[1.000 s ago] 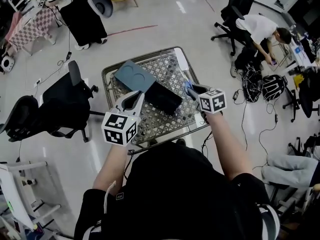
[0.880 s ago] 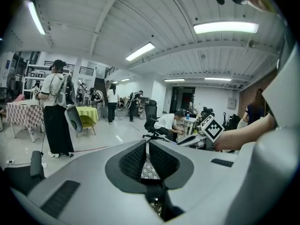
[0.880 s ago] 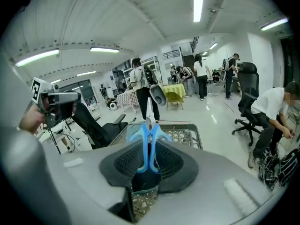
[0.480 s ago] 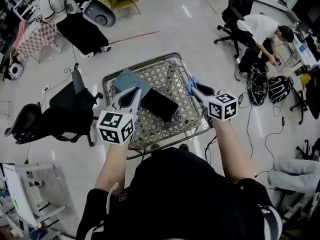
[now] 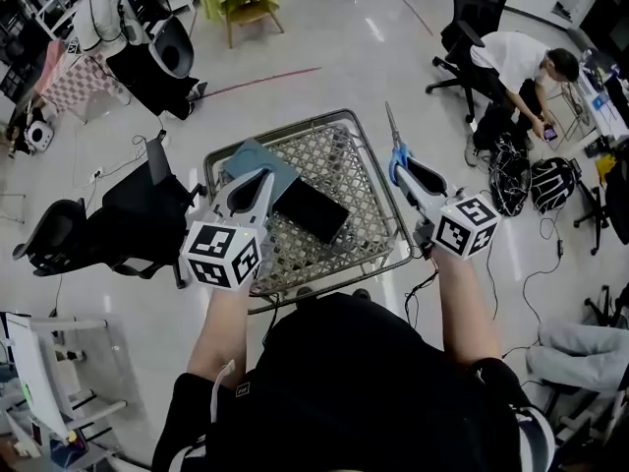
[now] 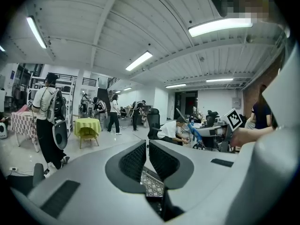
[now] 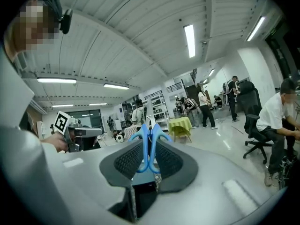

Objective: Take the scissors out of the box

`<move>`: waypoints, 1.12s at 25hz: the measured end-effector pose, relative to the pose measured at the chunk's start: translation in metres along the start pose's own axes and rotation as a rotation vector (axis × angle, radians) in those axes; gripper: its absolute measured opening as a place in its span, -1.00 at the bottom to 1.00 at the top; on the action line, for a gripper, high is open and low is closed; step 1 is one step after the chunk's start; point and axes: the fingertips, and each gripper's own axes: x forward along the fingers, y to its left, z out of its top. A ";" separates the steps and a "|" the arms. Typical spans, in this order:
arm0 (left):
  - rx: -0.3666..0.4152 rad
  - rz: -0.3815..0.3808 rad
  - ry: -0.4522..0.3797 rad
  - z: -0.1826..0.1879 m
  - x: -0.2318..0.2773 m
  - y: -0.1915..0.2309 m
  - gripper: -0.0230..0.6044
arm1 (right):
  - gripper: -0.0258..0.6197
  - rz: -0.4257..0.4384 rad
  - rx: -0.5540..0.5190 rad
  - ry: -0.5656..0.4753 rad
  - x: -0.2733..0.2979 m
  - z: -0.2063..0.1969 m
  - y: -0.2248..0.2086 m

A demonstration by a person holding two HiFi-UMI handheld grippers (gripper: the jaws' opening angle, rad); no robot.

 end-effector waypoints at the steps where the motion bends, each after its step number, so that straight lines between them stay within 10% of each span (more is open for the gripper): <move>1: -0.001 0.002 -0.009 0.003 -0.003 0.000 -0.84 | -0.62 0.007 0.002 -0.020 -0.005 0.005 0.002; 13: -0.011 0.068 -0.053 0.013 -0.030 0.012 -0.84 | -0.62 0.073 0.013 -0.195 -0.034 0.043 0.027; 28: -0.021 0.077 -0.038 0.003 -0.036 0.016 -0.84 | -0.62 0.099 -0.014 -0.177 -0.031 0.032 0.040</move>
